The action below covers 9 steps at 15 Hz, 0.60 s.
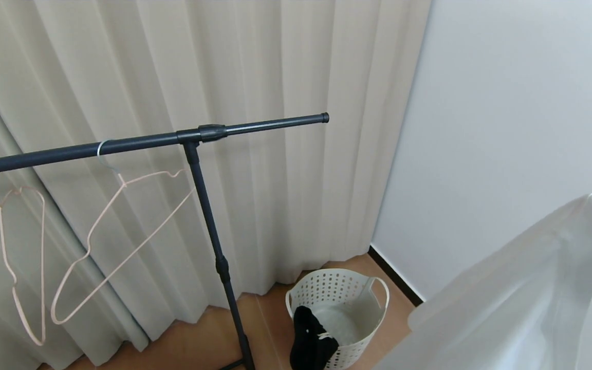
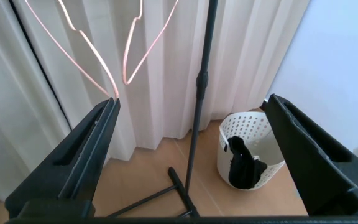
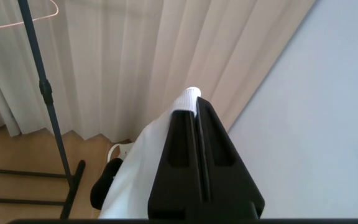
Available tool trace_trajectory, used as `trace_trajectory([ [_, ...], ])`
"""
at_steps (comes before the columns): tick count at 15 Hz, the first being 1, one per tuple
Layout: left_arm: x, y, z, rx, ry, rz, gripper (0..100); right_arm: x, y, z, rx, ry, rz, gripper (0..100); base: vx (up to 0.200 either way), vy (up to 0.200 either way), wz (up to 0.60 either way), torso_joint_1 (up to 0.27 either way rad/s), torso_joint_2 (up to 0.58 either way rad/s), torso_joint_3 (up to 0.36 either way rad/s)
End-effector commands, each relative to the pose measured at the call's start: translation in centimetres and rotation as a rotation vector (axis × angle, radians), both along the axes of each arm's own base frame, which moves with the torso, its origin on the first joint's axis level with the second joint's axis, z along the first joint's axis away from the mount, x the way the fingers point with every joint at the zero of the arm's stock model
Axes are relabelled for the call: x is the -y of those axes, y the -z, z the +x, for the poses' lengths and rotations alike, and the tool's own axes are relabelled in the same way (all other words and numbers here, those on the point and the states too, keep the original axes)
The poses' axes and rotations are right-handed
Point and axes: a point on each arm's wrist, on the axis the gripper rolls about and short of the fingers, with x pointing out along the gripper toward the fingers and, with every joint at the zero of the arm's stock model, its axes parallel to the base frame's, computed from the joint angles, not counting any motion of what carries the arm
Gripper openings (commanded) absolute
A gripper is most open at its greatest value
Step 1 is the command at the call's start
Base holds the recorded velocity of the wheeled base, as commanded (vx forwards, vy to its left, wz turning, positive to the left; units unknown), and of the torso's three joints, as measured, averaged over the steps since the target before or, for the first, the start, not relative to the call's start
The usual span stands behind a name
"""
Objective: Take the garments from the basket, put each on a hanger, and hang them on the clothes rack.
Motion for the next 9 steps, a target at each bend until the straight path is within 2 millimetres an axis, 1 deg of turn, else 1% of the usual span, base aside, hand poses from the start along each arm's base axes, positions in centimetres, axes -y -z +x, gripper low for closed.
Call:
trace_trajectory([
  [1,0.0,-0.01,0.0,0.0,0.0,0.0,100,-0.02,0.03,0.03,-0.001,0.0,-0.001,0,0.0,0.0,0.0,0.163,-0.39,-0.212],
  [7,0.0,-0.01,0.0,0.0,0.0,-0.001,100,0.04,0.28,-0.09,-0.004,0.0,-0.006,0,0.0,0.0,0.0,0.169,-0.36,-0.2],
  [9,0.0,-0.02,0.0,0.001,-0.002,-0.003,100,0.13,0.32,0.0,-0.006,0.012,-0.007,0,0.0,0.0,0.0,0.044,-0.1,-0.051],
])
